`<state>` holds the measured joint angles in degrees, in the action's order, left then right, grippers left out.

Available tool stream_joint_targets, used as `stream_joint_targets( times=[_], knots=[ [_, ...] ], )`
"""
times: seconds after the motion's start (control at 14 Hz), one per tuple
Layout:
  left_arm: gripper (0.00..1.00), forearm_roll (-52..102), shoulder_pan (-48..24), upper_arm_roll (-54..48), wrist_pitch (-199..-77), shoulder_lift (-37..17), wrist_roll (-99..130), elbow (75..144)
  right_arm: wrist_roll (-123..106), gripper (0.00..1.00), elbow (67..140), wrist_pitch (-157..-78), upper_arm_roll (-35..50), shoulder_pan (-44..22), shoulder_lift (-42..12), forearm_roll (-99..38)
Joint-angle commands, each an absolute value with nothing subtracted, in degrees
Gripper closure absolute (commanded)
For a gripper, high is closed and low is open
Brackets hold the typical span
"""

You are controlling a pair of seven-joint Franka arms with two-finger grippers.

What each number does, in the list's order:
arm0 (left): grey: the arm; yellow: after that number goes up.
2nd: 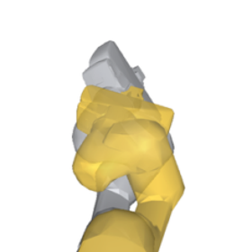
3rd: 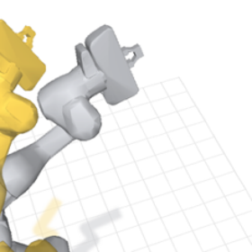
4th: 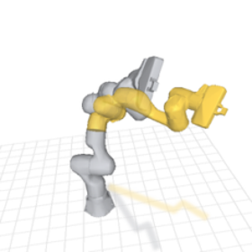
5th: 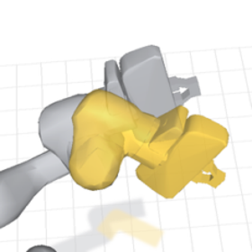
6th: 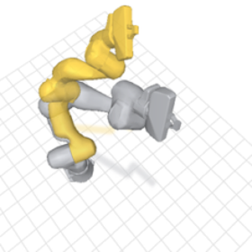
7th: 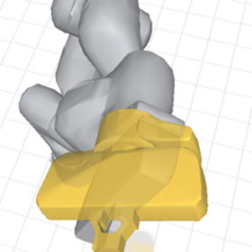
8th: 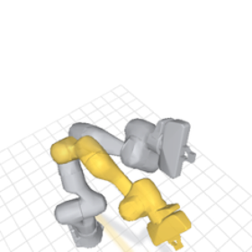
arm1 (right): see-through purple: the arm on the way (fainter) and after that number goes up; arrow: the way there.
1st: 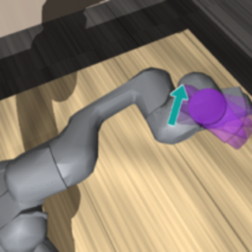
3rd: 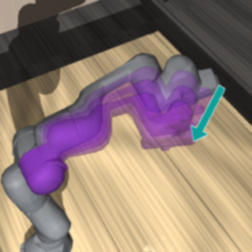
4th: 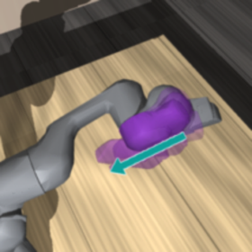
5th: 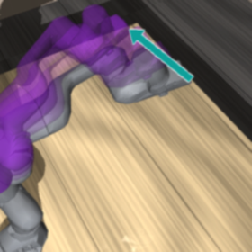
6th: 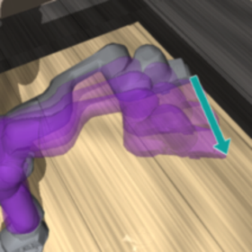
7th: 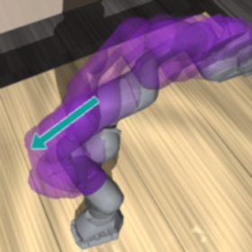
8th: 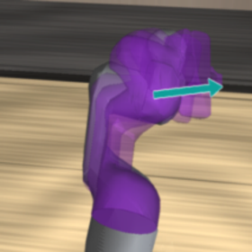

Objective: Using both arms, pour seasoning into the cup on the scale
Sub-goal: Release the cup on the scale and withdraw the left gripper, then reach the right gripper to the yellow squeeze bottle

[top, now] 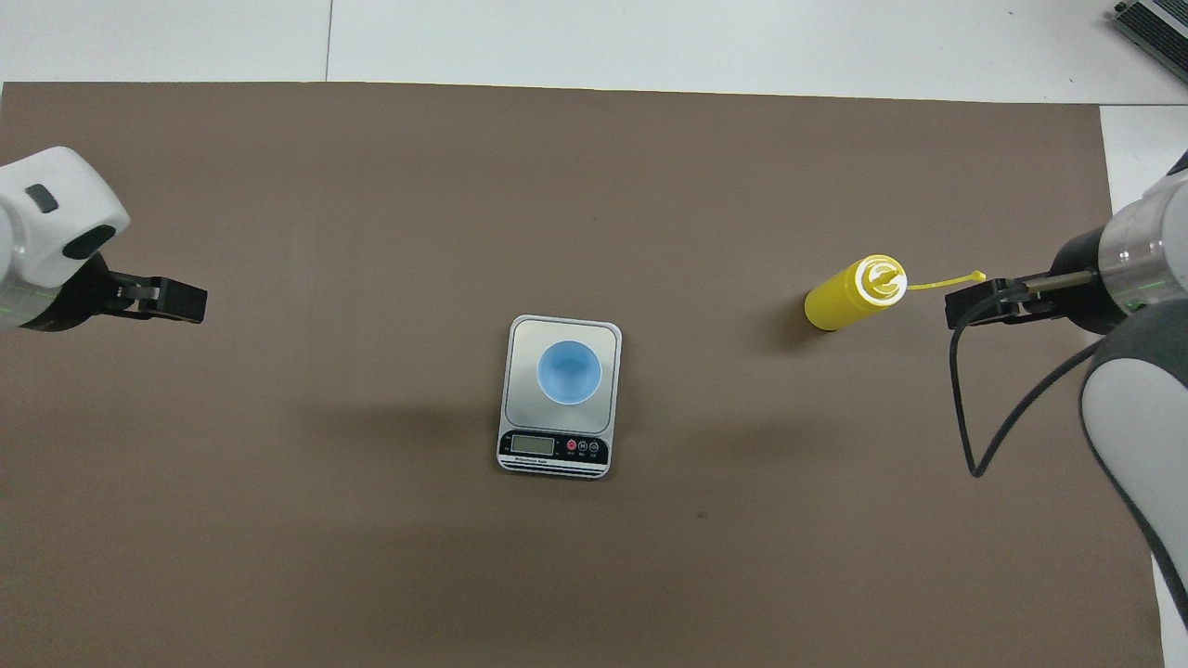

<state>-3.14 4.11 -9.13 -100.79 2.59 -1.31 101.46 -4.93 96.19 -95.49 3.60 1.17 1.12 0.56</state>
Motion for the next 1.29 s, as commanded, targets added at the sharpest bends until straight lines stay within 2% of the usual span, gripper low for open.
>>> stream_joint_targets(
  times=[0.0,0.29,0.64,0.86,1.21],
  knots=[
    [0.00,-1.93,5.89,-9.76,-94.77,2.37,-2.55,96.08,-16.23,0.00,98.52,-97.90,3.69,5.52,2.20,-3.41],
    [0.00,-1.85,6.68,-9.84,-90.53,-0.17,-2.64,89.22,-35.55,0.00,102.82,-103.87,3.69,11.41,2.29,-9.82],
    [0.00,2.37,8.08,-10.02,-90.70,0.70,-2.81,90.97,-57.25,0.00,110.20,-110.55,3.60,18.17,1.41,-22.46],
    [0.00,1.85,7.65,-10.11,-89.92,1.06,-3.60,91.32,-78.06,0.00,112.24,-112.23,3.60,22.93,-3.76,-32.05],
    [0.00,1.85,7.38,-10.63,-89.91,1.40,-3.60,92.28,-97.95,0.00,113.02,-115.74,3.60,23.12,-10.89,-42.17]
  ],
)
